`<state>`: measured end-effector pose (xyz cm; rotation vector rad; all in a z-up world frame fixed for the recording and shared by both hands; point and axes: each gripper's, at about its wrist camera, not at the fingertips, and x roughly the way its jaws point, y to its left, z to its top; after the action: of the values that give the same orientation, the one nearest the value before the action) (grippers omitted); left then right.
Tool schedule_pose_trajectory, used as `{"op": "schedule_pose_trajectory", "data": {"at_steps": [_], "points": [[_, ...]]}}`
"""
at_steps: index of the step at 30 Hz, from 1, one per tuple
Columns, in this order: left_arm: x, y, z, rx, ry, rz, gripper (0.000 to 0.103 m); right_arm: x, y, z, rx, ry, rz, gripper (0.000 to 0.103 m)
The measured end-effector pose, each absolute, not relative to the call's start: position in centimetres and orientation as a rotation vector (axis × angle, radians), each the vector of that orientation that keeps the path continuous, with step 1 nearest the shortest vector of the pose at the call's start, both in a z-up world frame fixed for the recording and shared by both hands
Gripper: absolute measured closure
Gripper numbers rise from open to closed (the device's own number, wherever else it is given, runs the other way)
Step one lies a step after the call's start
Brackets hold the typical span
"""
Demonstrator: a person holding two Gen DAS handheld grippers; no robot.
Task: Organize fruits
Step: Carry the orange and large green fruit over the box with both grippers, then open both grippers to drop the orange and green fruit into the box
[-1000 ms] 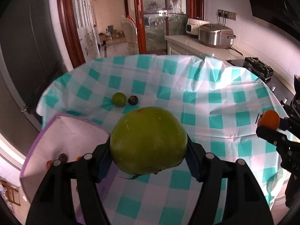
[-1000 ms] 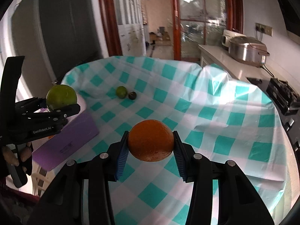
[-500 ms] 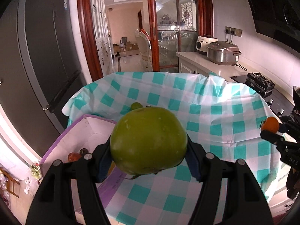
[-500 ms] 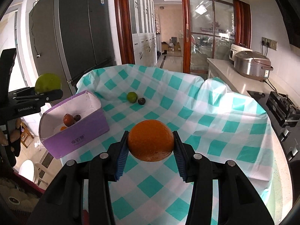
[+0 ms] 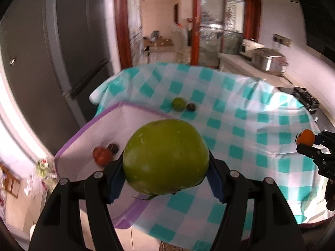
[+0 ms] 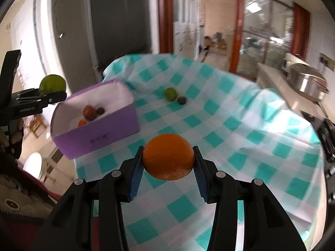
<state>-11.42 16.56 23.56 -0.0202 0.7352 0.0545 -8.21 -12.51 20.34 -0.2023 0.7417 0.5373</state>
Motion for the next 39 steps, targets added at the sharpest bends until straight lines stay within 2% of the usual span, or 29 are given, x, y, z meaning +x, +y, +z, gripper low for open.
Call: {"op": "schedule_pose_trajectory", "data": {"at_steps": [15, 24, 39], "points": [[-6.7, 29.8, 15.3, -0.168, 0.983, 0.187, 0.036, 0.2, 7.8, 18.0, -0.387, 0.843, 0.859, 0.058], [-1.4, 30.7, 11.2, -0.159, 1.134, 0.135, 0.036, 7.5, 16.9, 13.5, -0.449, 1.009, 0.856, 0.058], [2.8, 31.8, 6.0, -0.201, 1.376, 0.109, 0.036, 13.3, 23.2, 6.9, -0.526, 1.179, 0.816, 0.058]]}}
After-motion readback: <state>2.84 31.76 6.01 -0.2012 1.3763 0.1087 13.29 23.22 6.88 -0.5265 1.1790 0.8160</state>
